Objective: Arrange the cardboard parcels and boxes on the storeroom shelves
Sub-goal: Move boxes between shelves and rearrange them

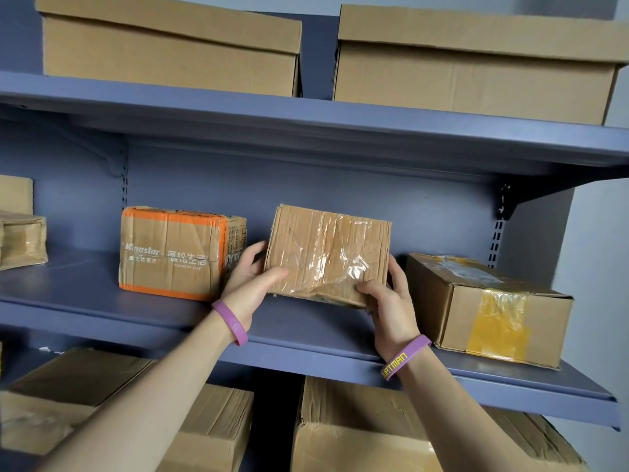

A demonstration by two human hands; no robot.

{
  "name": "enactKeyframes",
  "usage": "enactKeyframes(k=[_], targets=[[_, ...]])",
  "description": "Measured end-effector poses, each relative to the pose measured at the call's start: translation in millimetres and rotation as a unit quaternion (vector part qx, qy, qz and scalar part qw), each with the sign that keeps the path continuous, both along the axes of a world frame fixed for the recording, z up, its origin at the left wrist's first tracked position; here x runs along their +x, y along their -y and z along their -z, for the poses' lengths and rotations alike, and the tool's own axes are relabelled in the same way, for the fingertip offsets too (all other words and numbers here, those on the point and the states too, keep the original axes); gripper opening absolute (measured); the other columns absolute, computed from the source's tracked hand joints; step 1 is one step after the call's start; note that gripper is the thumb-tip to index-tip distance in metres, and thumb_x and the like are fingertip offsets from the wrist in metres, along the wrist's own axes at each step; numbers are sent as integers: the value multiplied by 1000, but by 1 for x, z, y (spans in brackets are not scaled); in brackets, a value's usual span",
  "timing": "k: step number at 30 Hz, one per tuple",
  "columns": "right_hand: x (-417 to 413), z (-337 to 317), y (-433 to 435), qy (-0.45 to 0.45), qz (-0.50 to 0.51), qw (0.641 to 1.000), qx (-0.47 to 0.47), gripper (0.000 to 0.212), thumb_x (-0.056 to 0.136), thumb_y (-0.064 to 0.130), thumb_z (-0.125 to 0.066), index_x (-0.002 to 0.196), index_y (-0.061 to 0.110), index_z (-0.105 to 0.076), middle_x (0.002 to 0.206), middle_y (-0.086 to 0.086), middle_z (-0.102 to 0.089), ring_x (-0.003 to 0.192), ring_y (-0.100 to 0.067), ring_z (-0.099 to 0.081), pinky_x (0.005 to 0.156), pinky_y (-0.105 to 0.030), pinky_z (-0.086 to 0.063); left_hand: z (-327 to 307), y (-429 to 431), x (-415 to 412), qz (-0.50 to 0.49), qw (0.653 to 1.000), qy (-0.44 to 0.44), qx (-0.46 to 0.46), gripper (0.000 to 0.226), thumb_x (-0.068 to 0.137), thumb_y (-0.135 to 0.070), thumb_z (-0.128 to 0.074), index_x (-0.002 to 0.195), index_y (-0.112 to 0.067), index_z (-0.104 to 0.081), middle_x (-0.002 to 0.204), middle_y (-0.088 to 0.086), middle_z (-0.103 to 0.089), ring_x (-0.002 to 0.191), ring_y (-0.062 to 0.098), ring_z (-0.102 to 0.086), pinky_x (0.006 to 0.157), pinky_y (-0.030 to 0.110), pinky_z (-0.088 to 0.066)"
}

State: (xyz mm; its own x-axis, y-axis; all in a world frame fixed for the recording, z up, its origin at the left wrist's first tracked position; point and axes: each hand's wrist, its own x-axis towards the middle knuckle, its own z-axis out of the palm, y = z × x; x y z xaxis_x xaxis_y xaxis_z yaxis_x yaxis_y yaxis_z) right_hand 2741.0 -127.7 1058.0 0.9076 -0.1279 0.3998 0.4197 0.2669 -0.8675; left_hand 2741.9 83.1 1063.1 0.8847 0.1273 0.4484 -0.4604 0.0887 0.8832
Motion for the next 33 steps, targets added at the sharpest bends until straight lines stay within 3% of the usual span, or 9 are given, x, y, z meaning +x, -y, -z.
enactKeyframes(k=[5, 9, 13, 18, 22, 25, 28, 31, 33], targets=[[-3, 1, 2, 29, 8, 999, -14, 77, 71, -3, -66, 139, 30, -54, 124, -2, -68, 116, -24, -62, 94, -37, -52, 2, 0, 2, -10, 999, 2, 30, 70, 91, 6, -61, 151, -18, -36, 128, 3, -67, 113, 13, -66, 96, 31, -53], [-11, -2, -2, 28, 21, 999, -13, 68, 77, 19, -82, 138, 22, -53, 122, -4, -68, 112, -17, -65, 98, -32, -51, 3, -1, 5, -36, 998, 8, 51, 71, 88, 8, -63, 150, -17, -37, 129, 4, -65, 114, 14, -64, 94, 32, -54], [-17, -5, -8, -11, 47, 999, 8, 78, 68, 60, -72, 133, 21, -50, 130, 5, -59, 124, -10, -54, 113, -39, -39, 7, -4, 10, -60, 995, 8, 82, 67, 84, 12, -63, 143, -15, -45, 130, 6, -64, 119, 17, -61, 102, 42, -51], [-19, -6, -7, -7, 58, 998, 35, 66, 74, 72, -65, 118, 24, -53, 128, 5, -58, 122, -11, -54, 112, -42, -40, 9, -5, 11, -130, 982, 20, 134, 68, 78, 3, -76, 137, -20, -51, 128, -1, -61, 113, 24, -57, 95, 45, -53], [-14, -4, -7, 1, 61, 998, 28, 99, 55, 84, -72, 124, 15, -59, 130, 1, -63, 123, -13, -57, 111, -44, -41, 7, -5, 6, -114, 986, 17, 119, 74, 67, -21, -80, 136, -25, -53, 124, -4, -65, 110, 23, -59, 96, 46, -53], [-12, -3, -5, -13, 54, 998, 29, 83, 57, 66, -76, 115, 11, -55, 129, -7, -62, 116, -14, -60, 104, -42, -46, 3, -1, -1, -26, 996, 19, 83, 72, 57, -50, -78, 124, -32, -59, 114, -10, -72, 111, 14, -63, 102, 38, -49], [-10, -2, -4, -2, 53, 998, 15, 79, 57, 51, -74, 123, 15, -52, 127, -7, -62, 116, -17, -60, 107, -47, -46, 2, 1, -4, 42, 999, 16, 14, 70, 59, -67, -70, 120, -33, -59, 125, -13, -66, 123, 6, -57, 108, 36, -43], [-6, 0, -2, 20, 49, 999, 12, 63, 64, 32, -70, 123, 18, -49, 124, -5, -61, 117, -20, -60, 108, -46, -45, 1, 1, -3, 37, 998, 3, -41, 65, 67, -69, -72, 114, -25, -60, 132, 3, -60, 127, 15, -56, 108, 38, -45], [-5, 2, -2, 34, 40, 999, 12, 57, 65, 22, -67, 119, 20, -49, 122, -6, -62, 116, -22, -61, 104, -43, -48, 1, 1, -2, 17, 999, -4, -44, 53, 84, -54, -73, 118, -16, -58, 130, 4, -62, 124, 17, -58, 109, 41, -45]])
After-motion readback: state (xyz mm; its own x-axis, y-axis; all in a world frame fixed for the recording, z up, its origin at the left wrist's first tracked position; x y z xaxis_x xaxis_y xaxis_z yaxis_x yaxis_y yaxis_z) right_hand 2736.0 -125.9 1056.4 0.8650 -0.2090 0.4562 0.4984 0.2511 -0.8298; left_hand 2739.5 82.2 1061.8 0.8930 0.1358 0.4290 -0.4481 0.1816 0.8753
